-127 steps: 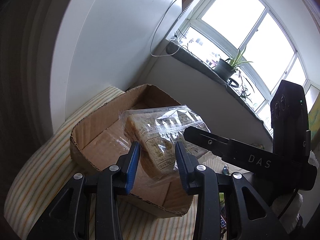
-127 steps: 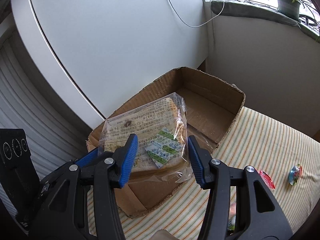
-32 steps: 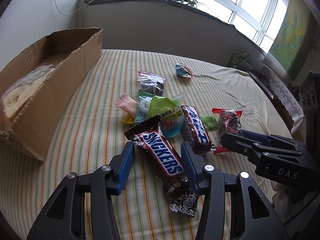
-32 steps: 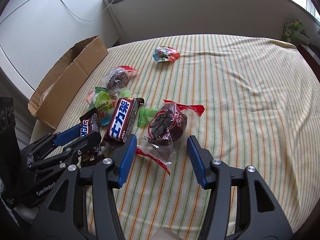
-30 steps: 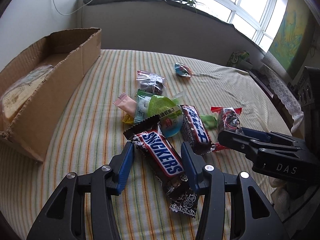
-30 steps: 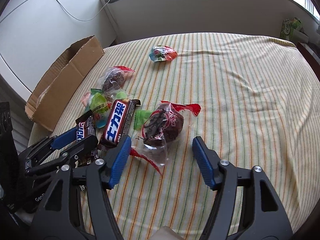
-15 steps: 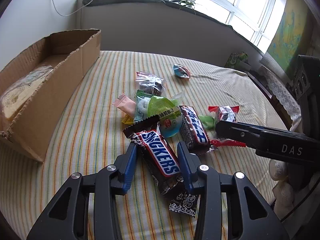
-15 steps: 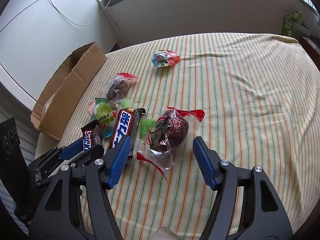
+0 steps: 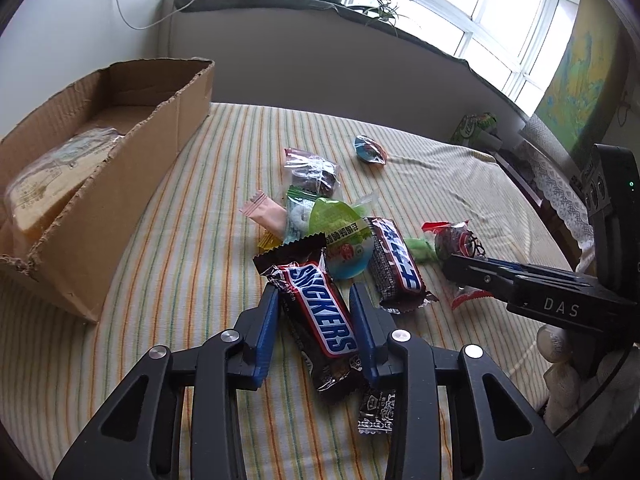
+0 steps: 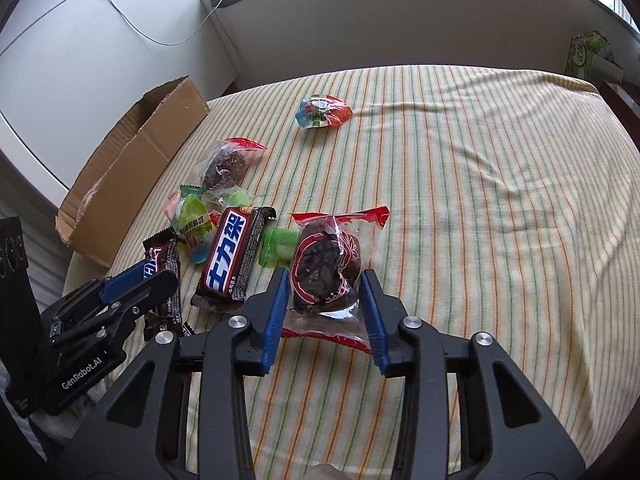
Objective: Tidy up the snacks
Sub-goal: 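Carry the red-wrapped bag into the box and release it with the right gripper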
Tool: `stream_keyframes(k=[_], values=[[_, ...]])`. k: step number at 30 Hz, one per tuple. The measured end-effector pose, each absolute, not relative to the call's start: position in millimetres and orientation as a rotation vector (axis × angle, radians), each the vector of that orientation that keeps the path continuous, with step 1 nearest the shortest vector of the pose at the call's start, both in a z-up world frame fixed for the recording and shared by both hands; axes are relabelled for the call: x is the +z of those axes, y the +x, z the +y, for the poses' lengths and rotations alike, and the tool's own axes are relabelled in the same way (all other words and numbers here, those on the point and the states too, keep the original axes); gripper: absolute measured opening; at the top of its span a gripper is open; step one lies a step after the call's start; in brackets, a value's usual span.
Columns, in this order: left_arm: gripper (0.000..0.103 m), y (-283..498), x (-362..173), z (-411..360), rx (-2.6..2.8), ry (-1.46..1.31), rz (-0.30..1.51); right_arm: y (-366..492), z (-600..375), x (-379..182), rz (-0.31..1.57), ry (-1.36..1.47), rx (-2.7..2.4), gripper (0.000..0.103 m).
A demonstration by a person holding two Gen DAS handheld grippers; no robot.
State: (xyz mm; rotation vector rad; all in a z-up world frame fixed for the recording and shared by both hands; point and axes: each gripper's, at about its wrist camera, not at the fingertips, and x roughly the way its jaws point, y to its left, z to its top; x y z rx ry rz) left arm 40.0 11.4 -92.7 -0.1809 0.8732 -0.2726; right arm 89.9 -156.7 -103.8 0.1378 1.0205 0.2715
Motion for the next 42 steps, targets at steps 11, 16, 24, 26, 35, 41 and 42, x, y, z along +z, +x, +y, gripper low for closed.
stream_keyframes(k=[11,16,24,26,35,41,42], values=[[0.033,30.8,-63.8,35.2,-0.304,-0.278,0.786,74.1,-155.5,-60.6,0.913,0.129,0.312,0.037],[0.033,32.3,-49.6,45.9,-0.287,-0.291,0.741,76.3,-129.3,-37.6,0.869,0.093,0.369,0.037],[0.030,45.8,-26.0,92.5,-0.190,-0.371,0.659,100.8,-78.1,-8.7,0.799,0.020,0.460,0.037],[0.027,53.0,-19.9,107.5,-0.153,-0.386,0.638,111.6,-63.1,-3.3,0.796,0.014,0.508,0.037],[0.011,97.8,-30.9,159.7,-0.025,-0.471,0.656,157.4,5.7,-12.5,0.830,-0.050,0.565,0.037],[0.011,84.0,-19.0,180.9,0.003,-0.480,0.606,176.0,35.8,-15.6,0.843,-0.057,0.604,0.037],[0.011,82.2,-18.4,184.8,0.014,-0.488,0.601,179.3,41.9,-17.6,0.857,-0.061,0.614,0.037]])
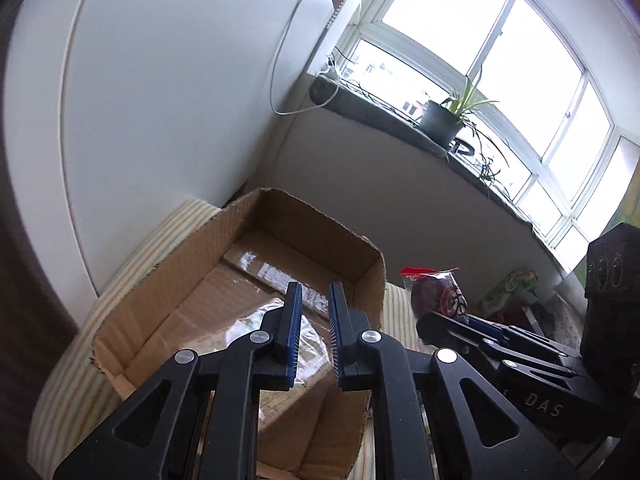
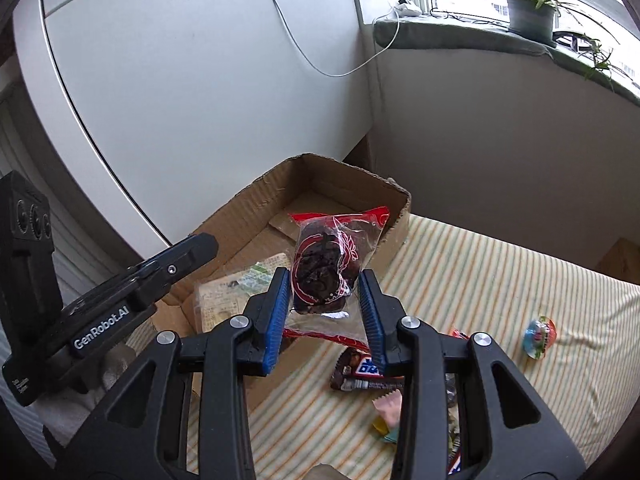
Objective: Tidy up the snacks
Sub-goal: 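Carry the red-wrapped bag into the box and release it with the right gripper, then grasp the blue-white chocolate bar with the right gripper while the left grasps a black wrapped snack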
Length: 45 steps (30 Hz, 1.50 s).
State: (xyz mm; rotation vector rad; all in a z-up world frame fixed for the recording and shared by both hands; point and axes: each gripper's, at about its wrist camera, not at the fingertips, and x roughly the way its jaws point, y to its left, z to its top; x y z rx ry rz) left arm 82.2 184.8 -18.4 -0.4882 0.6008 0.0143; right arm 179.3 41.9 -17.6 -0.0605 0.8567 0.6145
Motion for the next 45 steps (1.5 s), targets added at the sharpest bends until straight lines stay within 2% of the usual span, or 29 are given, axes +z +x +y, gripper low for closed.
stream_keyframes(k=[6,8,10,11,13,14,29,45], values=[[0.011,82.5,-23.9,196.8,0.043,-0.490,0.611,190.5,73.8,-36.2,0.915,-0.146,0.633,0.039],[0.013,81.4,-22.9,199.9,0.054,-0.488,0.608,189.7,79.7,-38.6,0.913,-0.172,0.620,0.053],[0.013,79.2,-21.3,202.9,0.057,-0.501,0.599,188.1,80.6,-37.9,0.895,-0.183,0.611,0.057],[0.013,77.8,-20.2,203.7,0.060,-0.500,0.594,187.0,79.9,-36.8,0.892,-0.182,0.609,0.057],[0.026,75.0,-17.5,203.1,0.060,-0.488,0.584,184.5,75.2,-32.7,0.891,-0.175,0.609,0.057],[0.028,74.2,-16.6,202.0,0.058,-0.480,0.581,182.1,72.6,-30.1,0.885,-0.177,0.608,0.057],[0.029,56.3,-13.9,135.5,-0.145,-0.353,0.616,135.0,-32.3,-6.2,0.865,-0.156,0.512,0.057],[0.029,26.7,-73.6,44.4,-0.492,-0.255,0.855,118.6,-106.6,-72.9,1.118,0.015,0.460,0.057]])
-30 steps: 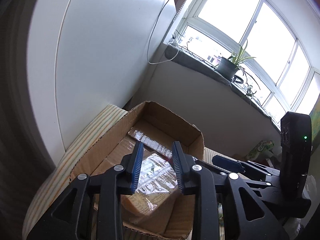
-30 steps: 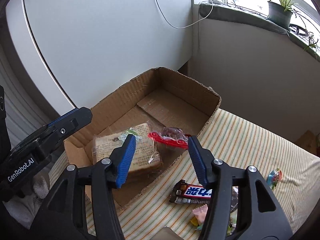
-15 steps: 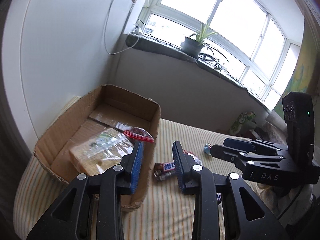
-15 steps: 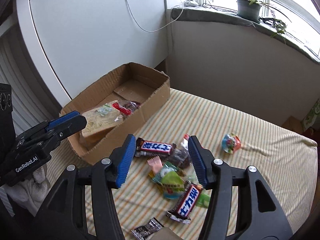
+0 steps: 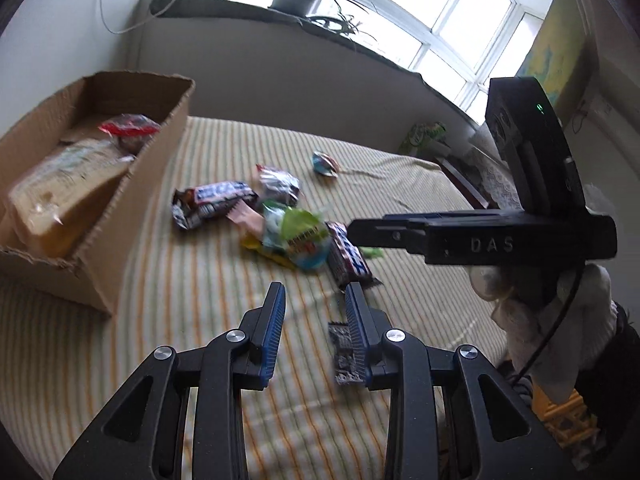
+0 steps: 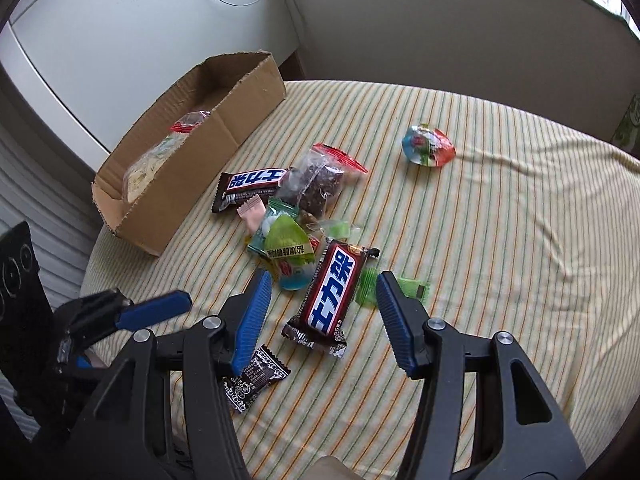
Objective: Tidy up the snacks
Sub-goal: 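Grasp the blue-white chocolate bar with the right gripper while the left grasps a black wrapped snack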
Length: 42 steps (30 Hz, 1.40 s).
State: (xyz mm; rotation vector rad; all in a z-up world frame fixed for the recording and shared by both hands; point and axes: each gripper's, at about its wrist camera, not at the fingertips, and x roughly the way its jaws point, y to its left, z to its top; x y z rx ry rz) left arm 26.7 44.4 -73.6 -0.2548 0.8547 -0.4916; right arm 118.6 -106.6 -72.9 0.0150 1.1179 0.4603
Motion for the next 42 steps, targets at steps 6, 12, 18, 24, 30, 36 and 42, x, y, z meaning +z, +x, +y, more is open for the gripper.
stream_keyframes(k=[6,12,18,24,30,36,42], values=[[0.029,14.8,-80.3,25.9,-0.541,-0.220,0.880,125.4,-110.4,-85.2,1.159,0.041,0.447,0.057],[0.029,8.1,-86.9,1.7,-0.537,-0.114,0.898,129.0,-106.1,-92.7,1.185,0.038,0.438,0.051],[0.029,7.1,-93.6,-9.1,-0.516,-0.037,0.918,129.2,-95.4,-95.9,1.188,-0.004,0.438,0.051],[0.029,1.5,-95.4,-13.1,-0.504,-0.001,0.910,134.1,-89.3,-104.3,1.203,-0.034,0.426,0.040],[0.024,-5.3,-94.7,-14.5,-0.491,0.028,0.896,135.7,-90.2,-105.3,1.201,-0.048,0.425,0.032],[0.023,-10.1,-92.8,-13.5,-0.488,0.022,0.891,129.6,-97.3,-104.3,1.190,-0.031,0.426,0.030],[0.023,-0.1,-95.5,-4.4,-0.482,0.011,0.890,116.5,-97.9,-102.5,1.166,-0.087,0.422,0.030]])
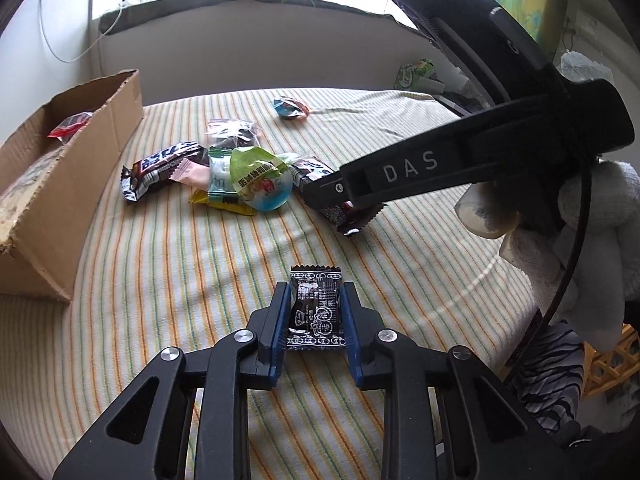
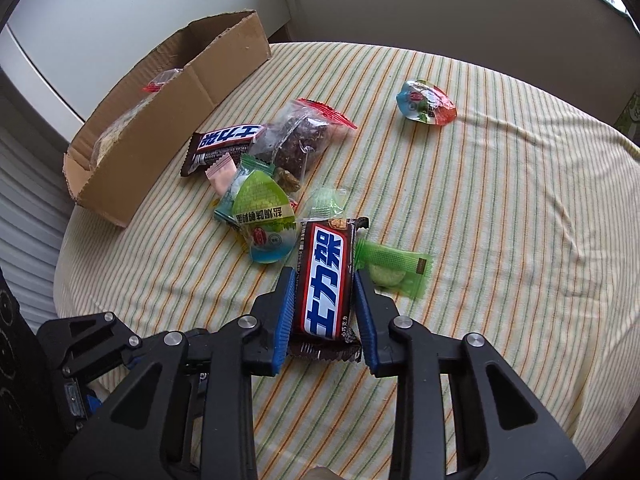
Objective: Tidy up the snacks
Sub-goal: 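Grasp the blue-white chocolate bar with the right gripper while the left grasps a black wrapped snack, then carry both snacks to the box and open both grippers over it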
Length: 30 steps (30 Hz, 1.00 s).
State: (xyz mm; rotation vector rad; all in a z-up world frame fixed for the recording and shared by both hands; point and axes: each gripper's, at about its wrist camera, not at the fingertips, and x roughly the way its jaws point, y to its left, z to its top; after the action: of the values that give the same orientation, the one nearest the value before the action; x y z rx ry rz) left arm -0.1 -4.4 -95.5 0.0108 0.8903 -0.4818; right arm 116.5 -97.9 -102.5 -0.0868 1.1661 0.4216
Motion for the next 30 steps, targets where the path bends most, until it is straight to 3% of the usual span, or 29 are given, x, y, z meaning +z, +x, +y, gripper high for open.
stream_keyframes(k=[16,21,30], values=[[0.024,4.4,-97.5,13.9,-0.341,0.044,0.879,87.4,-83.6,-103.4,1.084,-0.287,0.426,0.030],[0.024,-3.2,-99.4,2.4,-0.264,0.110,0.839,80.6,-93.3,-102.3,1.044,-0.247,0.456,0.029],[0.023,5.5,-89.4,30.3,-0.183,-0.074,0.836,56.7,-116.8,-65.8,0.932,-0.125,0.514,0.029]])
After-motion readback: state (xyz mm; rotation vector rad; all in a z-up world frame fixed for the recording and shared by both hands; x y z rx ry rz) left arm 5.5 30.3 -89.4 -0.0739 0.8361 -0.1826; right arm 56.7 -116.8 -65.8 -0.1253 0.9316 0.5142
